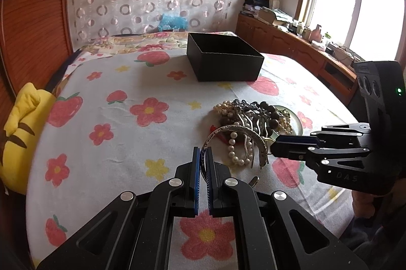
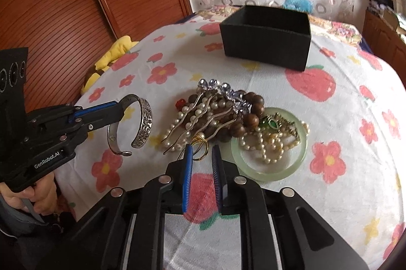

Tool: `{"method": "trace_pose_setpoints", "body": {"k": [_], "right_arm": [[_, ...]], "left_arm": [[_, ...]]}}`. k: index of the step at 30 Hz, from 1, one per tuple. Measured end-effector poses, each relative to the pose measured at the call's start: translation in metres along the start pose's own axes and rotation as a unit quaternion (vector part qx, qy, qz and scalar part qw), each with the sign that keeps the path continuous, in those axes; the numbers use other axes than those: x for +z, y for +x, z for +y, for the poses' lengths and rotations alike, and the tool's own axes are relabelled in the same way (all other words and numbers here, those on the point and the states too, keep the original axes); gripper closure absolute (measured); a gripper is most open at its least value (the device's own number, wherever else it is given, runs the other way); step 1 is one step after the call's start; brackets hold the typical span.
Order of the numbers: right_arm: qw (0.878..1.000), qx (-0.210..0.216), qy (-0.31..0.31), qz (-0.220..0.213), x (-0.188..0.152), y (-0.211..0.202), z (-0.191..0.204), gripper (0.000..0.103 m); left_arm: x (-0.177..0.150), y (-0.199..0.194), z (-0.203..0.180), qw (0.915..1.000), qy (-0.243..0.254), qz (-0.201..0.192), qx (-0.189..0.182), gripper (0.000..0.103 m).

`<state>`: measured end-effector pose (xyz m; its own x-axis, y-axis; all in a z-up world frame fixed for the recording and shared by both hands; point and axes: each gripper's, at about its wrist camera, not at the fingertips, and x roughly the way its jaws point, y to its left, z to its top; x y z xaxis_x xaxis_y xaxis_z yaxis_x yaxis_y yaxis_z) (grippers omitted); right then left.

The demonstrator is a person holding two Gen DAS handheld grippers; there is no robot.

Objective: Organize jewelry
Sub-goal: 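Reach the right gripper into the pile toward the blue-flower hairpins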

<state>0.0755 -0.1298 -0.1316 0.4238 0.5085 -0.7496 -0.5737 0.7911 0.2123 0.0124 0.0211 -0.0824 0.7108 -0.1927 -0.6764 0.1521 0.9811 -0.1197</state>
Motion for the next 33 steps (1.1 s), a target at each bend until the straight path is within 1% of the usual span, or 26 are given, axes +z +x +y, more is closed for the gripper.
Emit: {"method": "trace_pose_setpoints", "body": {"k": [3, 4, 5, 6, 7, 9, 14, 17, 20, 21, 22, 23, 24, 25, 28, 33], "right_arm": [[1.0, 0.01, 0.007, 0.005, 0.0, 0.002, -0.001, 0.086], [1.0, 0.008, 0.005, 0.003, 0.0, 0.001, 0.0, 0.091], [1.0, 0.006, 0.002, 0.002, 0.0, 0.001, 0.0, 0.091], [1.0, 0.006, 0.0, 0.002, 0.0, 0.0, 0.002, 0.095], [1.0, 0.002, -0.002, -0.002, 0.001, -0.002, 0.002, 0.102], [1.0, -0.01, -0.009, -0.011, 0.004, -0.006, 0.003, 0.102], [1.0, -0.016, -0.014, -0.017, 0.01, -0.009, 0.001, 0.102], [0.999, -0.027, -0.029, -0.018, 0.008, -0.011, 0.005, 0.102], [0.999, -0.029, -0.035, -0.016, 0.002, -0.013, 0.008, 0.102], [0.999, -0.029, -0.039, -0.014, -0.001, -0.012, 0.01, 0.099], [0.999, -0.028, -0.04, -0.012, -0.001, -0.01, 0.011, 0.091], [0.999, -0.027, -0.041, -0.009, -0.002, -0.009, 0.011, 0.086], [0.999, -0.026, -0.039, -0.007, -0.003, -0.007, 0.011, 0.076], [0.999, -0.023, -0.037, -0.006, -0.003, -0.007, 0.011, 0.071], [0.999, -0.015, -0.031, -0.003, -0.002, -0.003, 0.01, 0.071], [1.0, 0.01, -0.003, 0.009, 0.001, 0.008, 0.004, 0.071]], "left_arm": [[0.0, -0.001, 0.001, 1.0, 0.001, -0.001, 0.0, 0.099], [0.0, -0.001, 0.001, 1.0, 0.001, -0.001, 0.0, 0.099], [0.0, -0.001, 0.0, 1.0, 0.001, -0.001, 0.0, 0.099], [0.0, -0.001, 0.0, 1.0, 0.0, -0.001, 0.0, 0.099], [0.0, -0.001, 0.0, 1.0, 0.0, -0.001, 0.0, 0.099], [0.0, -0.001, 0.0, 1.0, 0.001, -0.001, 0.0, 0.099], [0.001, -0.003, 0.0, 1.0, 0.003, -0.001, -0.001, 0.099], [0.002, -0.003, 0.0, 1.0, 0.001, -0.001, -0.001, 0.099], [0.003, -0.004, 0.0, 1.0, 0.0, -0.002, 0.0, 0.099], [0.003, -0.005, -0.001, 1.0, 0.0, -0.002, 0.0, 0.099], [0.003, -0.005, -0.001, 1.0, 0.0, -0.002, 0.0, 0.099], [0.003, -0.005, -0.001, 1.0, 0.001, -0.002, 0.0, 0.099], [0.003, -0.005, -0.001, 1.0, 0.001, -0.002, 0.0, 0.099], [0.003, -0.005, 0.0, 1.0, 0.001, -0.002, 0.0, 0.099], [0.003, -0.005, 0.0, 1.0, -0.001, -0.002, 0.0, 0.099], [0.001, -0.004, 0.0, 1.0, 0.0, -0.002, 0.001, 0.099]]}}
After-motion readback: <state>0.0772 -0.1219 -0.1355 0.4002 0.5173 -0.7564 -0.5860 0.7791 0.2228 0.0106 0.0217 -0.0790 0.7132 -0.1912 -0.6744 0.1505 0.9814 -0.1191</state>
